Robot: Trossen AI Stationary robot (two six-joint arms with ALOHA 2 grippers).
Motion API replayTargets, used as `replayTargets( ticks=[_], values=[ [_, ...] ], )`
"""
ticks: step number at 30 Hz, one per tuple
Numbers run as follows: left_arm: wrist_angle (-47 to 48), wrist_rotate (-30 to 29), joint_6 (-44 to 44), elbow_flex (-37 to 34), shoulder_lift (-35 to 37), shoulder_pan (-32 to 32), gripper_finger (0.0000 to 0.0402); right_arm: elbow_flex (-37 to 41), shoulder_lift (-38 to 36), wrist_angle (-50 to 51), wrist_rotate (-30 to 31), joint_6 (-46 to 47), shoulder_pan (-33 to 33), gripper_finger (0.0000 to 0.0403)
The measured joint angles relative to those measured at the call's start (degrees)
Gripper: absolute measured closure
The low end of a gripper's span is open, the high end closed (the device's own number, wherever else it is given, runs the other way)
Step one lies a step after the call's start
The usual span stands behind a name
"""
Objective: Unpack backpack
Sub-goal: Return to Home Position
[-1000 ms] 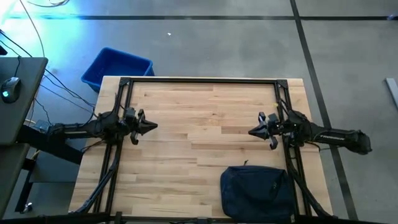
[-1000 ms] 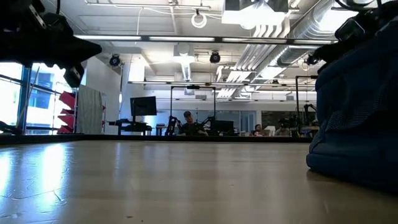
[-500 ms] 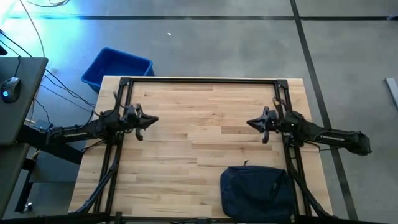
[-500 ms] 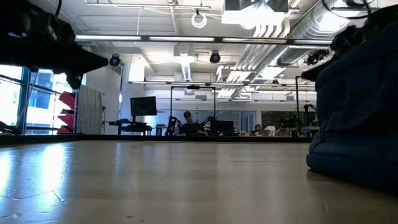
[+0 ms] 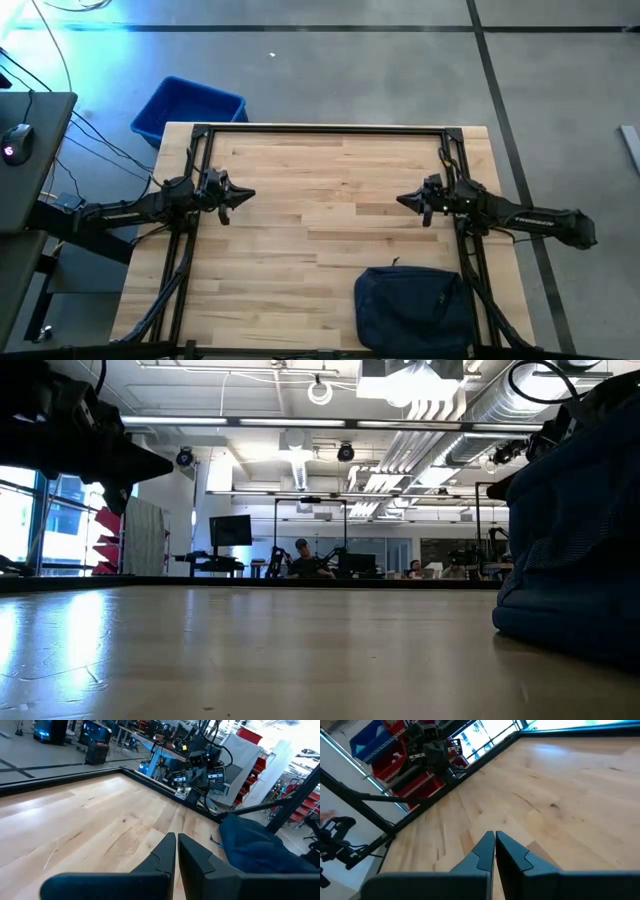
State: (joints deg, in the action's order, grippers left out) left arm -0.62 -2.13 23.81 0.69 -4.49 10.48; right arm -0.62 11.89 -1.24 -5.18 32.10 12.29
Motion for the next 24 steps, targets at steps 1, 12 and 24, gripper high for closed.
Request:
replayTargets(
  ticks=[1, 12, 24],
  values=[
    [0.02, -0.06, 0.02, 0.00, 0.29, -0.17, 0.0401, -0.02, -1.16, 0.19, 0.74, 0.02, -1.55, 0.0403],
    [-2.52, -0.11, 0.07, 0.06, 4.28, -1.27, 0.0401, 0.00, -11.84, -3.41, 1.64, 0.04, -10.29, 0.0403],
    [-0.28, -0.15, 0.07, 0.04, 4.31, -3.39, 0.0401, 0.07, -10.51, -0.17, 1.30, 0.03, -13.27, 0.0402]
  ],
)
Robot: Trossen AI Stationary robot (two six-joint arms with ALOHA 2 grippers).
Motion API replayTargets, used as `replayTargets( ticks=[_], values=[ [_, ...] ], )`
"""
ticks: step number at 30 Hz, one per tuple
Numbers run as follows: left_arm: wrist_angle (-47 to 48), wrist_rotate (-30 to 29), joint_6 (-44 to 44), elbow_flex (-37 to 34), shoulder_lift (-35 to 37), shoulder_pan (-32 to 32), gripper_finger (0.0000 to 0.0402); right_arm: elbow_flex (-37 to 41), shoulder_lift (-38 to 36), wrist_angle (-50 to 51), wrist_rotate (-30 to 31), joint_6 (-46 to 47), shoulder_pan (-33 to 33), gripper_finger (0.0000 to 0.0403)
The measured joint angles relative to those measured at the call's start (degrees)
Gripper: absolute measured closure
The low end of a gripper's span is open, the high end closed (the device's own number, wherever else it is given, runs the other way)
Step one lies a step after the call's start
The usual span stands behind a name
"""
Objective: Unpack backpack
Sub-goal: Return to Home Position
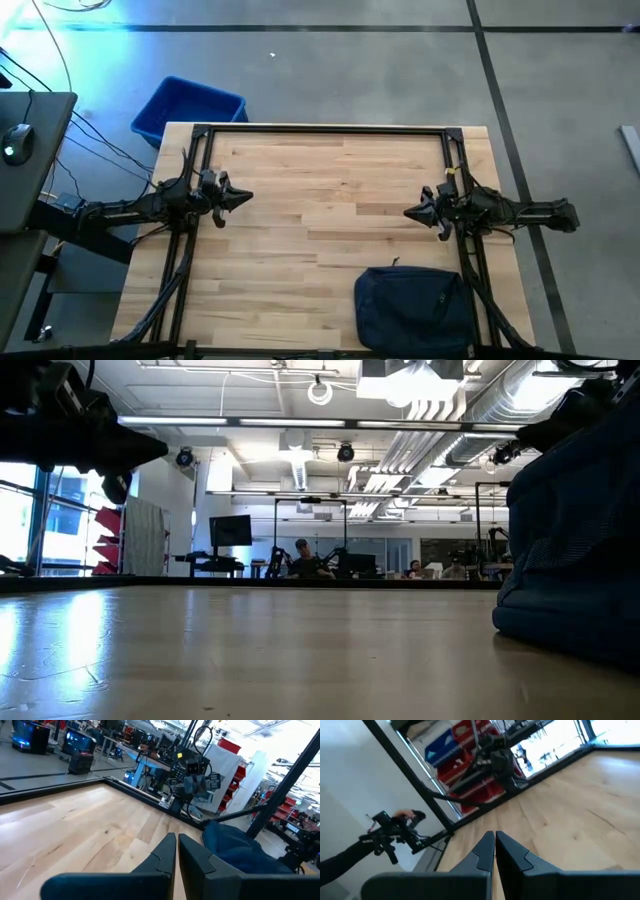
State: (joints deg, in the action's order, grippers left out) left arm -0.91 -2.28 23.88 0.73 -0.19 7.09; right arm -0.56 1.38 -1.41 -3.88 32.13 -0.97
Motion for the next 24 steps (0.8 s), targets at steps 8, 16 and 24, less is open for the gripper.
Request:
replayTargets(
  ticks=[8, 16, 24],
  values=[
    [-0.17, 0.02, -0.02, 0.00, -0.02, 0.00, 0.0401, 0.02, 0.13, 0.00, 0.82, -3.11, 0.00, 0.0402],
    [-0.17, 0.04, -0.02, 0.00, -0.02, 0.00, 0.0401, 0.02, 0.14, 0.26, 3.63, -25.54, 0.07, 0.0402],
    [-0.17, 0.04, -0.02, 0.00, -0.02, 0.00, 0.0401, 0.04, 0.14, 0.28, 3.65, -25.87, 0.07, 0.0402]
  ],
)
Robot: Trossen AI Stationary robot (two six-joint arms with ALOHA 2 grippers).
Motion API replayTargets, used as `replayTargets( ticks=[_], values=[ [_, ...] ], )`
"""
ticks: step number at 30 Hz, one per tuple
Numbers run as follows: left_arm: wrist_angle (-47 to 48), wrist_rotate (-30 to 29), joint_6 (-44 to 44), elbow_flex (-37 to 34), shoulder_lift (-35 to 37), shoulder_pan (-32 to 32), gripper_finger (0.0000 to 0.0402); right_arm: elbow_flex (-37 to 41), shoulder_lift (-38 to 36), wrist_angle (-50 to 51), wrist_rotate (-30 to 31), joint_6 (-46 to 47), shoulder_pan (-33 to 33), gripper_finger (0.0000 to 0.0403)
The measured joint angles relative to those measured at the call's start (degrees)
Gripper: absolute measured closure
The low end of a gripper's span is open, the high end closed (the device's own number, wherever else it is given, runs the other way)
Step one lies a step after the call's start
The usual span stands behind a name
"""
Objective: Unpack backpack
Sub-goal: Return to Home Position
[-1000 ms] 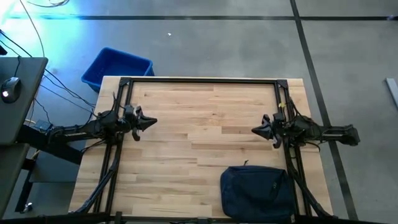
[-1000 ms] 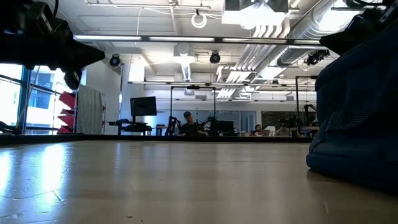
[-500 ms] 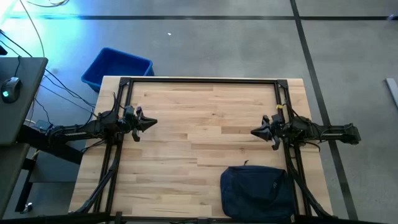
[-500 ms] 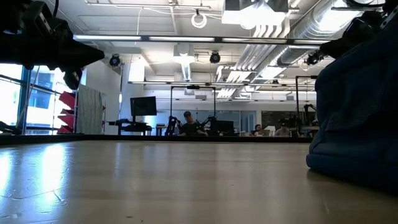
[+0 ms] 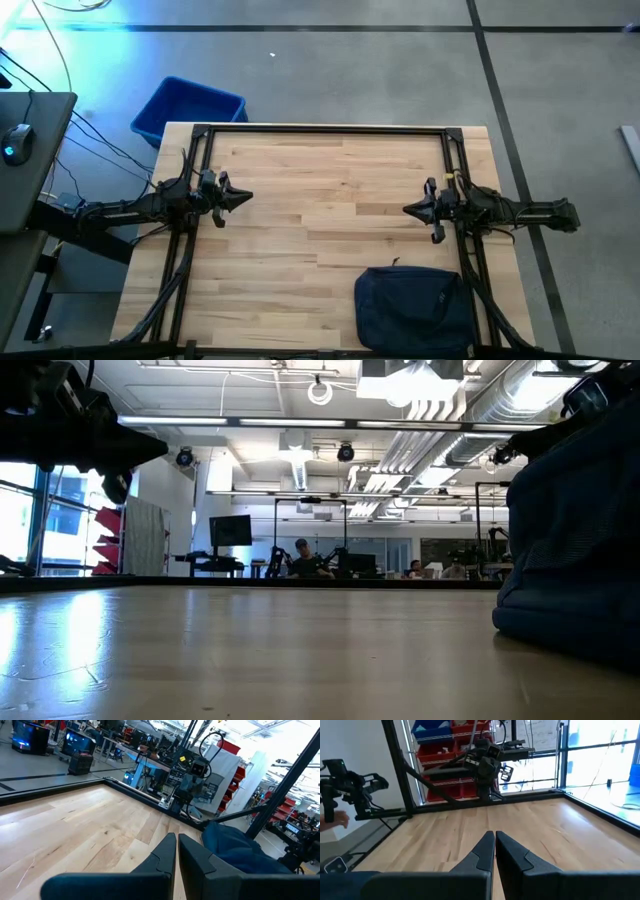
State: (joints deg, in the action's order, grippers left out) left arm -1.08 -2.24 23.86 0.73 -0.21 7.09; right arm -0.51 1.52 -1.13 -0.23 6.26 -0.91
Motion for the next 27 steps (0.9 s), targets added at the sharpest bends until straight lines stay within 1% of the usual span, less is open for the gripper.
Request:
replayTargets(
  ticks=[3, 5, 9, 12, 15, 20, 24, 26, 27],
  values=[
    [-0.04, -0.33, -1.37, 0.00, 0.00, 0.02, 0.0401, 0.00, 0.00, 0.00, 0.00, 1.46, 0.00, 0.0402],
    [0.08, -1.37, -7.40, 0.00, 0.00, 0.02, 0.0401, 0.00, 0.00, 0.00, 0.02, 1.52, 0.00, 0.0402],
    [0.31, -1.51, -23.32, 0.00, -0.24, 0.02, 0.0401, 0.00, 0.00, 0.00, 0.00, 1.25, 0.00, 0.0402],
    [0.31, -1.51, -28.67, 0.00, -0.24, 0.02, 0.0401, 0.00, 0.00, 0.00, 0.00, 1.25, 0.00, 0.0402],
    [0.31, -1.51, -29.40, 0.00, -0.24, 0.02, 0.0401, 0.00, 0.00, 0.00, 0.00, 1.23, 0.02, 0.0403],
    [0.31, -1.51, -27.92, 0.00, -0.24, 0.02, 0.0401, 0.00, 0.00, 0.02, 0.00, 1.23, 0.00, 0.0403],
    [0.54, -0.56, -20.70, 0.00, -0.28, -0.25, 0.0401, 0.00, 0.00, 0.02, 0.02, 1.23, 0.01, 0.0403],
    [0.57, -0.37, -20.09, 0.00, 0.03, -2.67, 0.0401, 0.00, 0.00, 0.02, 0.00, 1.23, 0.00, 0.0403],
    [0.53, 0.02, -22.02, 0.00, 0.03, -4.17, 0.0401, 0.00, 0.00, 0.02, 0.02, 1.23, 0.00, 0.0403]
  ],
)
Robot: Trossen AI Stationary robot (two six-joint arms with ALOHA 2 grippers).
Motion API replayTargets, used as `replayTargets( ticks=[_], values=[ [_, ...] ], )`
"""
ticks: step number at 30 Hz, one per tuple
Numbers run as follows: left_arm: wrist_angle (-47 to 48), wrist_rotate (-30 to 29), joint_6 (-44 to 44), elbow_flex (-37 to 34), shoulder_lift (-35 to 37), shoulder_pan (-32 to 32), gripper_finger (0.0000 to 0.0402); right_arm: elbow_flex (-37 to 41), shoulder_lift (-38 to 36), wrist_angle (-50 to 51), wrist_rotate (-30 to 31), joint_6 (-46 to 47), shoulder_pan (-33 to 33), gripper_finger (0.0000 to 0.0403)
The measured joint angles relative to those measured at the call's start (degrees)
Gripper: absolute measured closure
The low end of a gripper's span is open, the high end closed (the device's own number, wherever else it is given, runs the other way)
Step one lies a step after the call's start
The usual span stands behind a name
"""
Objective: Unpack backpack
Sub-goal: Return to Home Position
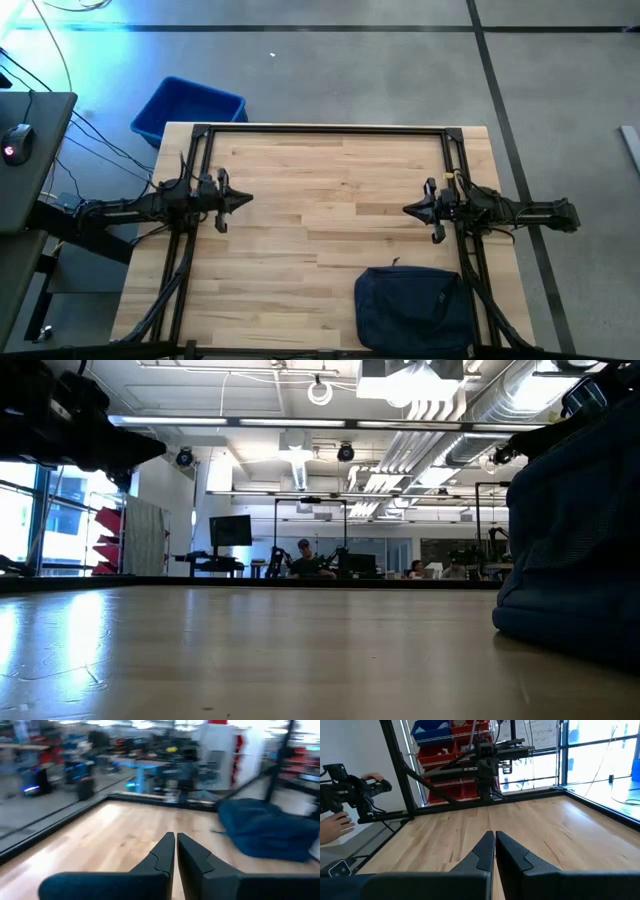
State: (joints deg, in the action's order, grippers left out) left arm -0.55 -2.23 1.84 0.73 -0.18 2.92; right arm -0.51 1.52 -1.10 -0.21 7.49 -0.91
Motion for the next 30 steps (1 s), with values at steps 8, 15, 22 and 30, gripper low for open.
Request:
replayTargets(
  ticks=[8, 15, 22, 30],
  values=[
    [0.17, 0.18, -12.41, 0.00, -0.01, -8.29, 0.0401, 0.02, 0.00, 0.00, 0.00, 0.00, 0.00, 0.0403],
    [0.15, 0.16, -7.15, 0.00, -0.01, -8.03, 0.0401, 0.02, 0.00, 0.00, 0.00, -0.02, 0.02, 0.0403],
    [0.12, 0.12, -5.50, 0.00, -0.01, -7.51, 0.0401, 0.02, 0.00, 0.00, 0.00, 0.00, 0.00, 0.0403],
    [0.12, 0.03, -5.02, 0.00, -0.52, -7.39, 0.0401, 0.02, 0.02, 0.00, 0.00, -0.02, 0.00, 0.0402]
  ],
)
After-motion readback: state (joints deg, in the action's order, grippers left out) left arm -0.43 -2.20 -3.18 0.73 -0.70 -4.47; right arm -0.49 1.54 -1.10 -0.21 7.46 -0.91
